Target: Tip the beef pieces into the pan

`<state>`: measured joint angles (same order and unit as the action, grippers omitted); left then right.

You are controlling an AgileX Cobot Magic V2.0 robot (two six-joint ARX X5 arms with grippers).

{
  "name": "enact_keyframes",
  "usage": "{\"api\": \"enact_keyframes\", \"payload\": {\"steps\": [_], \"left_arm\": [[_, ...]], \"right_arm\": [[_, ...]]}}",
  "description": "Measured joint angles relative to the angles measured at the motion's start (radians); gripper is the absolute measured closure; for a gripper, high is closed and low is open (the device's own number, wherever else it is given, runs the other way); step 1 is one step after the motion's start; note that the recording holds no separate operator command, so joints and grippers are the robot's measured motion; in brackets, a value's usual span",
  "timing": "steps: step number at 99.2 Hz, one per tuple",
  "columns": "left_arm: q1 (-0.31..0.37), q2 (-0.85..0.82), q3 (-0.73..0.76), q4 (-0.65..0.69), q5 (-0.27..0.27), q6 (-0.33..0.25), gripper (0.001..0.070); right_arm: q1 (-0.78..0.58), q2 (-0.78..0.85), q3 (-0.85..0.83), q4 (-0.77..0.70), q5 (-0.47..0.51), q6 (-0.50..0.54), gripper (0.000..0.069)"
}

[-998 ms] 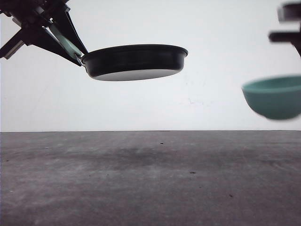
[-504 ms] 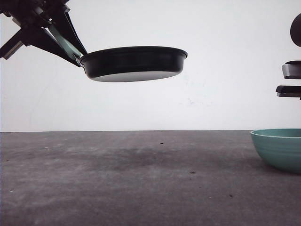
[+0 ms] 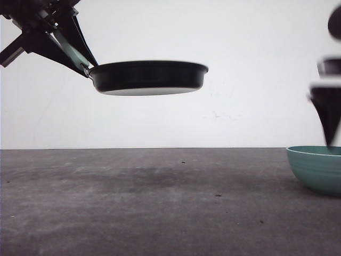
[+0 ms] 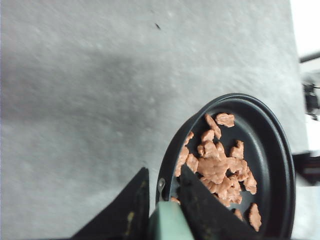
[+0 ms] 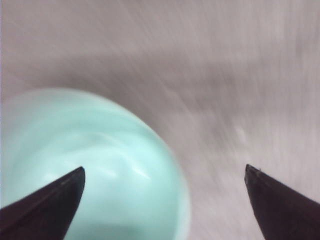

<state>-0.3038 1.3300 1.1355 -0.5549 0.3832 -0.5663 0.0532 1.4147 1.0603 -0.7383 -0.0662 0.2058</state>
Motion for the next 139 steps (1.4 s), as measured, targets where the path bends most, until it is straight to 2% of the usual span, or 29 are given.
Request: {"api": "enact_keyframes", "payload": {"steps": [8,13,17,27,30,34,40,69,87,108,119,126,139], "left_arm": [[0.001,0.001,0.000,-0.007,-0.056,0.015,0.0651],[0.007,0.005,0.000,-0.011,-0.087,0.021,0.0651],[0.014,0.012,0.000,-0.011,-0.103,0.024,0.0651],[0.034,0.043,0.000,-0.003,-0.128,0.030,0.0651],[0.039,0.055,0.000,0.000,-0.131,0.031,0.0651],[0.043,0.072,0.000,0.006,-0.134,0.035,0.0651],[0.044,0.101,0.000,0.012,-0.134,0.051,0.0651],[0.042,0.286,0.000,0.033,-0.126,0.130,0.0651],[0.042,0.322,0.000,0.074,-0.100,0.149,0.0651],[0.042,0.341,0.000,0.058,-0.097,0.159,0.0651],[0.047,0.341,0.001,0.032,-0.095,0.160,0.0646],[0.054,0.341,0.000,0.000,-0.097,0.163,0.0580],[0.072,0.341,0.000,-0.039,-0.097,0.170,0.0327]], "right_arm": [[0.001,-0.069,0.111,-0.014,-0.058,0.002,0.0055],[0.006,-0.115,0.185,-0.026,-0.098,0.006,0.0095],[0.015,-0.156,0.246,-0.034,-0.139,0.009,0.0185],[0.061,-0.255,0.341,-0.024,-0.216,0.006,0.0483],[0.079,-0.287,0.352,-0.008,-0.224,0.001,0.0553],[0.104,-0.331,0.357,0.014,-0.228,0.000,0.0611],[0.142,-0.396,0.357,0.022,-0.228,-0.001,0.0653],[0.235,-0.595,0.357,-0.111,-0.221,-0.001,0.0680],[0.235,-0.657,0.357,-0.198,-0.214,-0.001,0.0680],[0.235,-0.701,0.357,-0.211,-0.146,-0.001,0.0680],[0.235,-0.700,0.357,-0.212,-0.142,-0.001,0.0680],[0.235,-0.696,0.357,-0.212,-0.142,-0.001,0.0680],[0.235,-0.692,0.357,-0.212,-0.142,-0.001,0.0680]]}}
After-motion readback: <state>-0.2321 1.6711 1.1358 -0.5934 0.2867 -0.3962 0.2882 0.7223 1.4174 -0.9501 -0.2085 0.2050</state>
